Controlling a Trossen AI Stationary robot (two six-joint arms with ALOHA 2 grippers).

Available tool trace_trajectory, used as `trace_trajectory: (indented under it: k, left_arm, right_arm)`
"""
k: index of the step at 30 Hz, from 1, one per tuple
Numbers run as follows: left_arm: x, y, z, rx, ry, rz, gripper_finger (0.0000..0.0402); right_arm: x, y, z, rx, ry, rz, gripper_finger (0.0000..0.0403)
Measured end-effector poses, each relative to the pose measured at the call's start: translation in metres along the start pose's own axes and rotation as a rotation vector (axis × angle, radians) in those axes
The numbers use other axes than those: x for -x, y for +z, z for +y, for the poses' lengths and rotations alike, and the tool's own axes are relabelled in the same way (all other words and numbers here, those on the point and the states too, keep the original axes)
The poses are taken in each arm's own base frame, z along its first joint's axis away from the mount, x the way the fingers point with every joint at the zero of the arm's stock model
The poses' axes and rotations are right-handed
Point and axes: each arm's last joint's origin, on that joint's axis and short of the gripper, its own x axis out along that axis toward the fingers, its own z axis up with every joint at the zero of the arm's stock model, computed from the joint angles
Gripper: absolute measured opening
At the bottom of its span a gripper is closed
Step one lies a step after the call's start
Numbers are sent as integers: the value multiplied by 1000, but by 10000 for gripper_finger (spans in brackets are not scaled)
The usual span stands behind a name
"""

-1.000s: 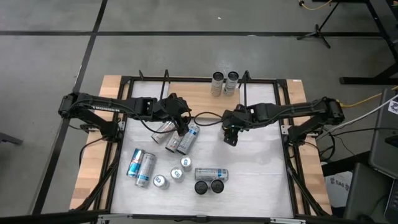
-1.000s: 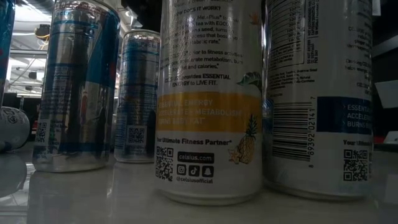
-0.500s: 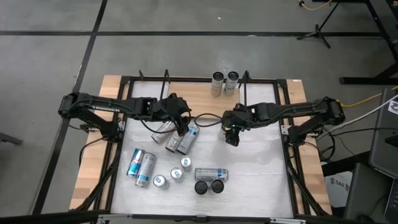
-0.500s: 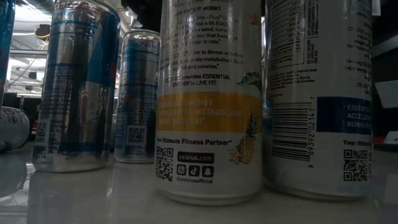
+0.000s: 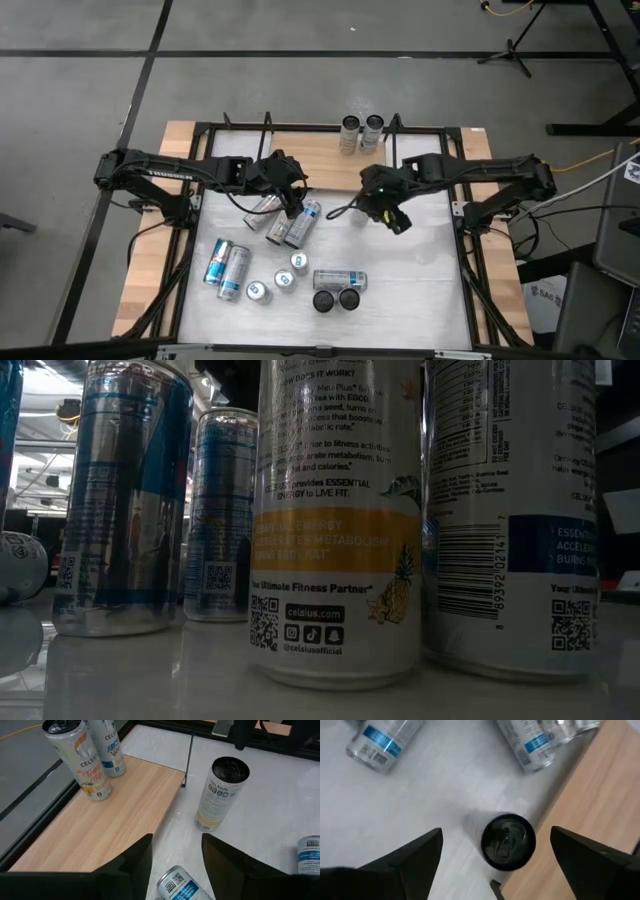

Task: Place canned beverage on shelf
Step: Put the white soda can aligned with the other white soda can on the shelf

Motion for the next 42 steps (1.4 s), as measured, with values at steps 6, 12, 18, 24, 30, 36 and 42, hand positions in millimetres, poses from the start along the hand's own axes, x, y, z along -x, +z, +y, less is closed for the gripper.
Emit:
trace_trajectory:
  k: [6,12,18,24,30,36,42]
  left_arm:
    - [0,0,0,1,0,0,160]
    - [0,0,0,1,0,0,160]
    - [0,0,0,1,0,0,160]
    - [0,0,0,1,0,0,160]
    - [0,0,0,1,0,0,160]
    - [0,0,0,1,0,0,160]
    - [0,0,0,1,0,0,160]
  right_arm:
    - [-8,-10,-18,-42,15,16,358]
    - [-18,-15,-27,-81,112,-8,358]
    - [-28,-15,-30,-67,135,7,358]
    - [-36,-15,-31,-34,150,24,358]
    - [-38,-15,-33,-15,116,54,358]
    - [-46,-19,-31,4,124,74,358]
    - [-55,-26,-27,2,147,100,358]
